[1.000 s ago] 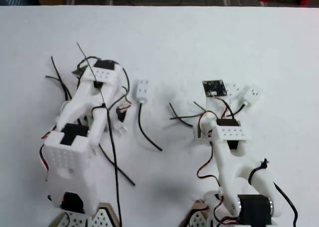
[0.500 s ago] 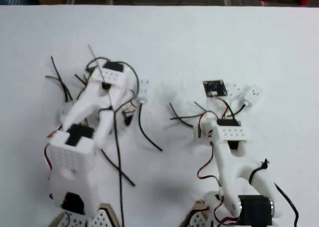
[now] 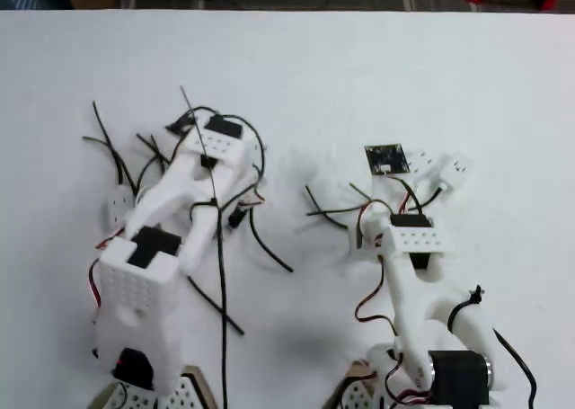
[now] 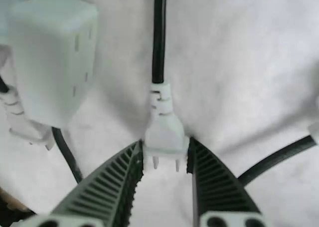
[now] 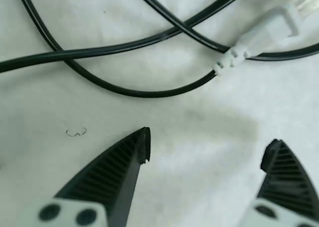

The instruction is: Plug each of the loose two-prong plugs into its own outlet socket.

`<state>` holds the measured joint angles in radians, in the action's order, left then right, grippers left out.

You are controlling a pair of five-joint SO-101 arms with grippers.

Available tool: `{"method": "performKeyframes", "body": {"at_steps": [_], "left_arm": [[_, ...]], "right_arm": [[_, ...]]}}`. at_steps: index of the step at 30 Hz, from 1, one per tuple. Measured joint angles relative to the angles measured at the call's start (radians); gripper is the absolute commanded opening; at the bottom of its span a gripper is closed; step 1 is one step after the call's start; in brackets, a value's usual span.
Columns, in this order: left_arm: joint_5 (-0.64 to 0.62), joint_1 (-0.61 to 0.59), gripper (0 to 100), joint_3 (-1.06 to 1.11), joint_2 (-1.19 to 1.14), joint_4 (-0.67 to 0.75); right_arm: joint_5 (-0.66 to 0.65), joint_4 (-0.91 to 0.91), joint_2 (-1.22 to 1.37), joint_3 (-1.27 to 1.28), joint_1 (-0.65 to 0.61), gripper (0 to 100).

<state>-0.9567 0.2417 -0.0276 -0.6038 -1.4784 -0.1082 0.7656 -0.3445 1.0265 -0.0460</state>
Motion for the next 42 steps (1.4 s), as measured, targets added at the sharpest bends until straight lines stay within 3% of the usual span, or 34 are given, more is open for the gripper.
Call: {"method": "performKeyframes", "body": {"at_steps": [6,10,18,21,28,37,42], "left_arm": [[0.107,0.009,2,-0.006,0.000,-0.002],[0.198,0.012,2,-0.014,0.000,-0.006],[0.614,-0.052,2,-0.178,-0.044,-0.150],[0.704,-0.104,2,-0.295,-0.058,-0.233],[0.763,-0.207,3,-0.427,0.015,-0.305],[0.753,-0.212,2,-0.423,0.535,-0.302],[0.713,-0.212,2,-0.281,0.698,-0.239]], "right_arm": [[0.000,0.000,0.000,0.000,0.000,35.4],[0.000,0.000,0.000,0.000,0.000,35.4],[0.000,0.000,0.000,0.000,0.000,35.4],[0.000,0.000,0.000,0.000,0.000,35.4],[0.000,-0.008,0.000,0.000,-0.002,35.4],[0.000,-0.015,0.000,0.000,0.000,35.4],[0.000,-0.015,0.000,0.000,0.000,35.4]]}}
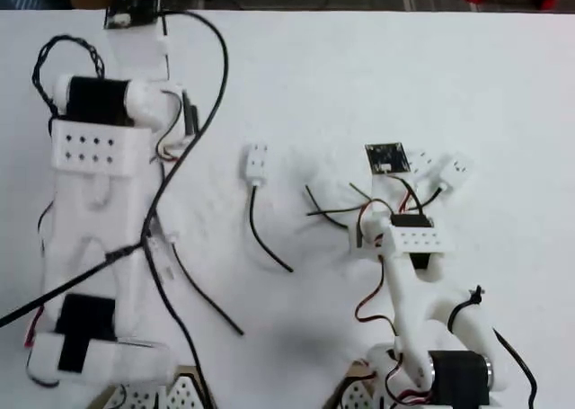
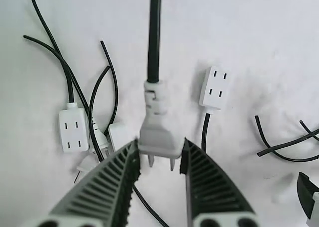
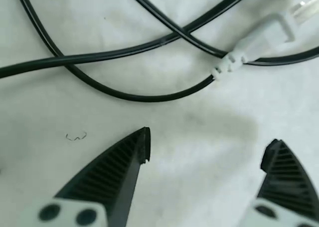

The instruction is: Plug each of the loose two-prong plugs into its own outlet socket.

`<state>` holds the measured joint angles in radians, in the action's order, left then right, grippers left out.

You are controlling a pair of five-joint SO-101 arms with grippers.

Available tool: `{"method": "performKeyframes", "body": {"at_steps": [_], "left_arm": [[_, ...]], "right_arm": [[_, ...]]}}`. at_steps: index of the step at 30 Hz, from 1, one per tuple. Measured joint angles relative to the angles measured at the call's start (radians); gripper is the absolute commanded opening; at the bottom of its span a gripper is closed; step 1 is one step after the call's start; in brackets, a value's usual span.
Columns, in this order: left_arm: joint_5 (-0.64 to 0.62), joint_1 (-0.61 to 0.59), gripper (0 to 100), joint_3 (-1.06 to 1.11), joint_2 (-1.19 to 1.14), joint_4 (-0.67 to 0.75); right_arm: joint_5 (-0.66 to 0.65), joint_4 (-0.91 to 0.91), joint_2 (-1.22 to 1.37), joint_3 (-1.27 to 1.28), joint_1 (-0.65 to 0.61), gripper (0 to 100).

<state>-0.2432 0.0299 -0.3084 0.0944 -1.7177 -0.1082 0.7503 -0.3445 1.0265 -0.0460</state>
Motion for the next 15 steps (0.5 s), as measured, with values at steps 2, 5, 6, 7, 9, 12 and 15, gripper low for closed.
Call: {"method": "performKeyframes", "body": {"at_steps": [2,5,6,7,9,12,15], "left_arm": [[0.000,0.000,2,0.081,0.051,0.035],[-0.005,0.000,2,0.206,0.143,0.109],[-0.008,0.002,3,0.250,0.175,0.130],[-0.008,0.002,3,0.298,0.207,0.149],[-0.023,0.011,3,0.404,0.259,0.166],[-0.040,0.020,3,0.585,0.284,0.178],[-0.043,0.020,3,0.756,0.259,0.199]], "right_arm": [[0.000,0.000,0.000,0.000,-0.002,35.4],[0.000,0.000,0.000,0.000,-0.002,35.4],[0.000,0.000,0.000,0.000,0.000,35.4],[0.000,0.000,0.000,0.000,0.000,35.4],[0.000,0.000,0.000,0.000,0.000,35.4],[0.000,0.000,0.000,0.000,-0.002,35.4],[0.000,0.000,0.000,0.000,-0.002,35.4]]}}
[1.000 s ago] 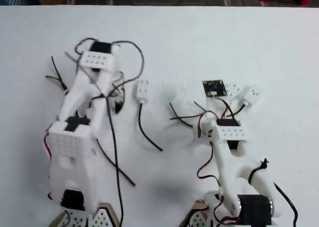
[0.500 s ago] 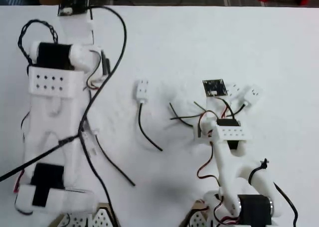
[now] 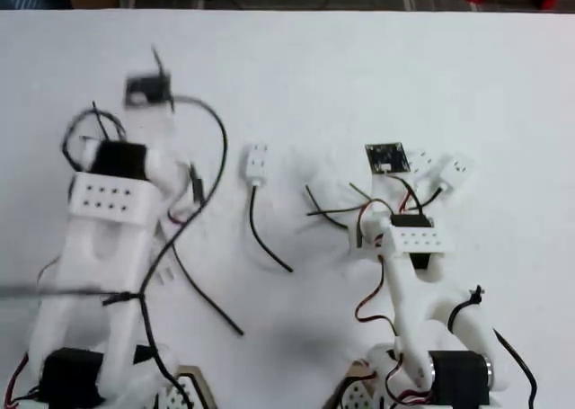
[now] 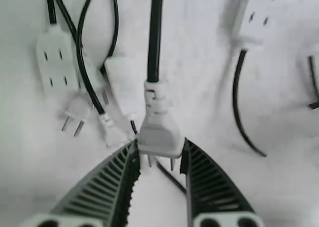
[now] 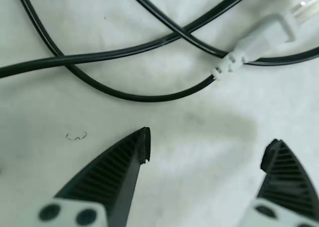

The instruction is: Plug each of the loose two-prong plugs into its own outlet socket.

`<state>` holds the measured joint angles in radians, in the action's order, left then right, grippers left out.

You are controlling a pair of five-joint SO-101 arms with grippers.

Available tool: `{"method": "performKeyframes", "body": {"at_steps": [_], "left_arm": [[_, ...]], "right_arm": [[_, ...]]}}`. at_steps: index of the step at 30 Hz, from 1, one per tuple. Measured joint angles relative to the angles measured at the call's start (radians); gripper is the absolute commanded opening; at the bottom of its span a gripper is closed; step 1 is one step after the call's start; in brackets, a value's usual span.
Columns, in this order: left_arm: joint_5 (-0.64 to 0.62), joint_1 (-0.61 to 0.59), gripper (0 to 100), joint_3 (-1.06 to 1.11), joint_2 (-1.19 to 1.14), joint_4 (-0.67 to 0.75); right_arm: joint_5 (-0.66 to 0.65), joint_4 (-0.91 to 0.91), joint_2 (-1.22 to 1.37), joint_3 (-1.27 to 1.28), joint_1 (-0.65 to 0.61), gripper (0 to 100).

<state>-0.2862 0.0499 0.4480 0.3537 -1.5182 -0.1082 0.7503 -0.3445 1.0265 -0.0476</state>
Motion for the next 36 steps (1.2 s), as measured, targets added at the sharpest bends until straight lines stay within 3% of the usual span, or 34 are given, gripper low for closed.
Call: {"method": "performKeyframes", "body": {"at_steps": [4,10,15,24,30,36], "left_arm": [[0.077,-0.026,2,0.051,-0.115,0.000],[0.210,-0.097,2,-0.104,-0.402,-0.149],[0.304,-0.112,2,-0.132,-0.612,-0.051],[0.330,-0.051,2,0.129,-0.404,0.196],[0.236,0.101,3,0.193,-0.190,0.236],[0.184,0.216,3,0.199,-0.207,0.249]], "right_arm": [[0.000,0.000,0.000,0.000,0.000,35.4],[0.000,0.000,0.000,0.000,0.000,35.4],[0.000,0.000,0.000,0.000,0.002,35.4],[0.000,0.000,0.000,0.000,0.000,35.4],[0.000,0.000,0.000,0.000,0.000,35.4],[0.000,0.000,0.000,0.000,0.000,35.4]]}}
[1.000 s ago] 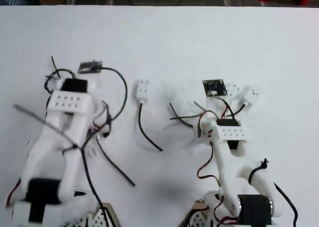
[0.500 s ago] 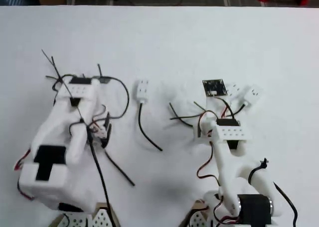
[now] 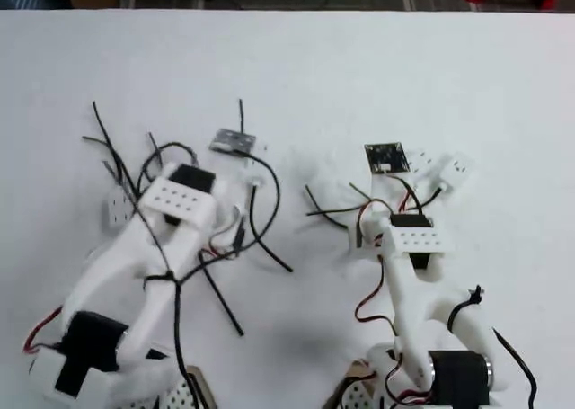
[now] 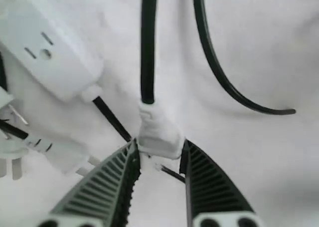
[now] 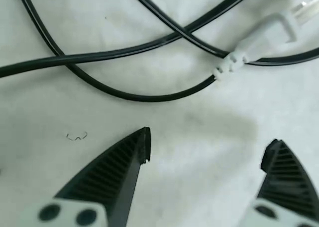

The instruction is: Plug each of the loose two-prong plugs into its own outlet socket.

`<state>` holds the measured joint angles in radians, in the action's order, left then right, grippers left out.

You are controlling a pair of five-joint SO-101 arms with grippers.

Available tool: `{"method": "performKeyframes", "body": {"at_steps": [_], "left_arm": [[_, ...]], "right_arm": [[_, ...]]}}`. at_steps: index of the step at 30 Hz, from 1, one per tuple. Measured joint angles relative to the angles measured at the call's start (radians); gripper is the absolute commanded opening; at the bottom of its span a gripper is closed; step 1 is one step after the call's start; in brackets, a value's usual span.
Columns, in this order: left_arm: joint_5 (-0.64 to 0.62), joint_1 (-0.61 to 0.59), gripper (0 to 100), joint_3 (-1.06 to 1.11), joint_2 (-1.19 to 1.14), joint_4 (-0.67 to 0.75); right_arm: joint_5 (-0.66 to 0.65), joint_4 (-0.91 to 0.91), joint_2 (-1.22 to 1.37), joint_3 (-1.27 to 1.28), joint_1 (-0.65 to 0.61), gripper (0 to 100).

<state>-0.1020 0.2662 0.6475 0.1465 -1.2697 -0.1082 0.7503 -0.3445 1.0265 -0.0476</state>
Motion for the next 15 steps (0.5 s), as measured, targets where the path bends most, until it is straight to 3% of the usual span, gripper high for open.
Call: {"method": "performKeyframes", "body": {"at_steps": [6,12,15], "left_arm": [[-0.006,0.023,4,-0.043,-0.196,0.083],[-0.011,0.020,21,-0.109,-0.295,0.074],[-0.040,0.012,23,-0.104,-0.293,0.075]], "right_arm": [[0.000,0.000,0.000,0.000,0.000,35.4],[-0.012,0.000,0.000,0.000,0.000,35.4],[-0.020,0.000,0.000,0.008,0.000,35.4]]}}
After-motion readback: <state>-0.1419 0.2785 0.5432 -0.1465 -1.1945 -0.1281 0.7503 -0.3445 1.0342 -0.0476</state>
